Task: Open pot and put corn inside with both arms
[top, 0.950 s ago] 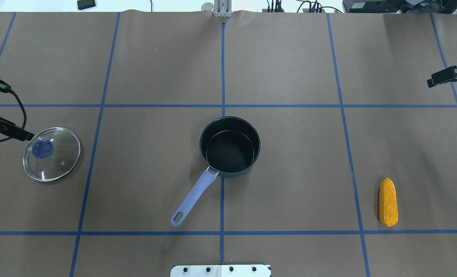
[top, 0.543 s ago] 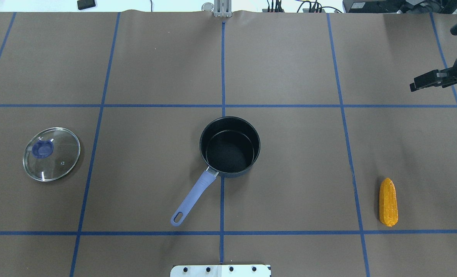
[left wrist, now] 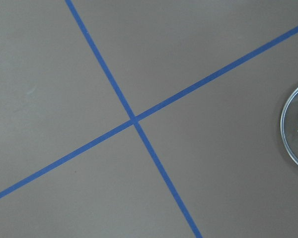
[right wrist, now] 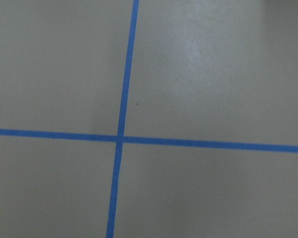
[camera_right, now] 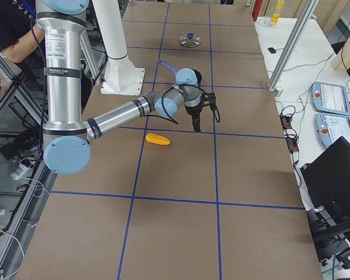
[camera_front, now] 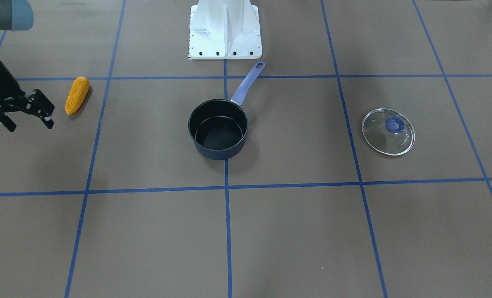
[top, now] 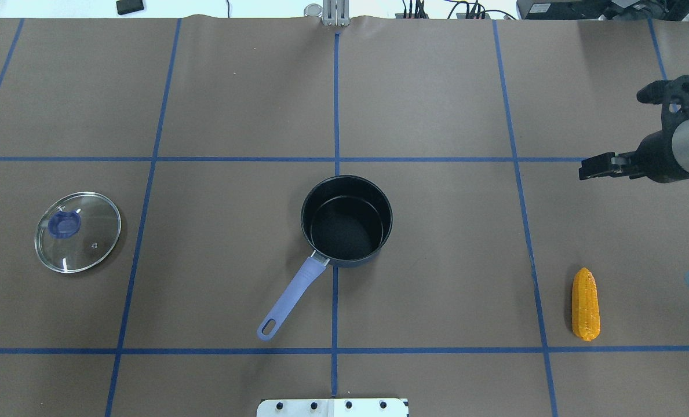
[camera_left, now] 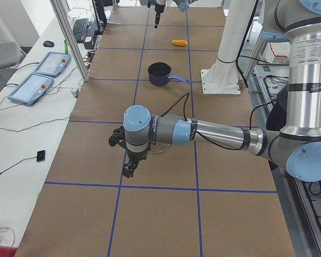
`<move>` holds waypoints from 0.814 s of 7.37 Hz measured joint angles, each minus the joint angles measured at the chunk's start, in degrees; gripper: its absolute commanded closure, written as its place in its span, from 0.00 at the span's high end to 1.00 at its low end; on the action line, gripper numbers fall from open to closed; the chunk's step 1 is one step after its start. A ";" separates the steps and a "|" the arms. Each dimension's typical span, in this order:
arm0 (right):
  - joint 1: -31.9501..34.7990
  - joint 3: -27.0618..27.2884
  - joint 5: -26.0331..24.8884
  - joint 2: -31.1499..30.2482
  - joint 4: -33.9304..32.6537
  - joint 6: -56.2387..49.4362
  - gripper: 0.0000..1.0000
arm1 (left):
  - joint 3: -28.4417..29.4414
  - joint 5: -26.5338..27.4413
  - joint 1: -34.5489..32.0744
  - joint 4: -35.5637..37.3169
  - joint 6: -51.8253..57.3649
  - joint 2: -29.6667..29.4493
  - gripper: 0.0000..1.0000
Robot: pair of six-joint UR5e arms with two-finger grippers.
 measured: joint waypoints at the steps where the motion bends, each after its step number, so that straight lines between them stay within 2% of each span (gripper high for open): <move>1: -5.38 3.45 -5.32 -4.31 0.05 5.00 1.00 | -0.05 -0.05 -0.17 -0.37 0.09 0.32 0.98; 3: -18.58 7.89 -18.36 -11.46 1.51 16.30 1.00 | -0.06 -0.26 -0.23 -2.22 0.18 1.04 0.98; 6: -35.45 7.85 -33.59 -17.02 5.89 29.66 0.93 | -0.20 -0.43 -0.21 -2.99 0.22 1.45 0.98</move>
